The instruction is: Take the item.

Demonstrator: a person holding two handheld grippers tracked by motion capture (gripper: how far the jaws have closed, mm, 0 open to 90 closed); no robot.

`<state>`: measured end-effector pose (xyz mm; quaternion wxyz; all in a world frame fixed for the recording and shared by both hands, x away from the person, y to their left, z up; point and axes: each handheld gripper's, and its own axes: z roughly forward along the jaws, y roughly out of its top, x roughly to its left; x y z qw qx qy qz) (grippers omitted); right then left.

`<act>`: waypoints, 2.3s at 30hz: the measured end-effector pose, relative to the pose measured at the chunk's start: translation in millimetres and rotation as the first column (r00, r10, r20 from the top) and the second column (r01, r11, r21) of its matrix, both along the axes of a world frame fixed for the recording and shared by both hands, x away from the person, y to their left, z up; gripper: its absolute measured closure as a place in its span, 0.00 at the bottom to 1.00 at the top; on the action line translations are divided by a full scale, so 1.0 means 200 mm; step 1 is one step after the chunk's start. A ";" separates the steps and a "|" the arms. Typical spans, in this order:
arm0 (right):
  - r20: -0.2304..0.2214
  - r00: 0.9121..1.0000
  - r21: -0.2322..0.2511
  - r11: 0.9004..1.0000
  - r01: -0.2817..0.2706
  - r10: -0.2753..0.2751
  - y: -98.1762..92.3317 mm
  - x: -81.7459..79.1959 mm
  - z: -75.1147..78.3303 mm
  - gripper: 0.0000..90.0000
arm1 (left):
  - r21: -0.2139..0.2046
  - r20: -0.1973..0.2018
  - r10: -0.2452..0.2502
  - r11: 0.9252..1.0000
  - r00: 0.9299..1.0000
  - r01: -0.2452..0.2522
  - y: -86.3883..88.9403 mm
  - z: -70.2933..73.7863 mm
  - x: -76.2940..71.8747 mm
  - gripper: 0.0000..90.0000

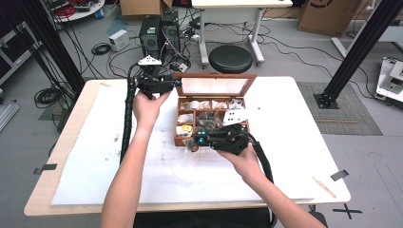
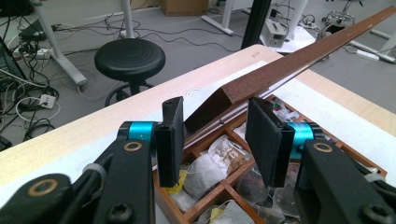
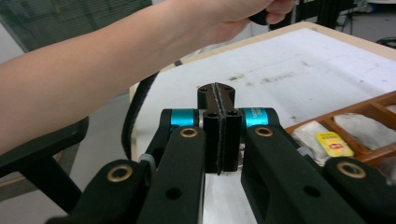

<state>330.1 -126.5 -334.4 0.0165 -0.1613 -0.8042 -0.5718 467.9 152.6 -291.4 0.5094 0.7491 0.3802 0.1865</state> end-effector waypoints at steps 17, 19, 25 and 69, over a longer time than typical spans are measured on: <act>-0.013 0.996 -0.001 0.996 -0.086 0.086 0.07 -0.08 -0.05 1.00 | -0.001 0.000 0.004 1.000 1.000 -0.004 0.00 0.00 0.00 0.64; -0.019 0.996 -0.003 0.996 -0.092 0.092 0.08 -0.08 -0.06 1.00 | -0.004 -0.001 0.005 1.000 1.000 -0.005 0.00 0.00 0.00 0.64; -0.027 0.994 -0.018 0.994 -0.109 0.108 0.10 -0.10 -0.09 1.00 | -0.001 -0.004 0.003 1.000 1.000 -0.003 0.00 0.00 0.00 0.64; 0.035 0.998 -0.036 0.998 0.052 -0.050 -0.02 -0.03 -0.09 0.60 | -0.005 -0.004 0.001 1.000 1.000 -0.001 0.00 0.00 0.00 0.63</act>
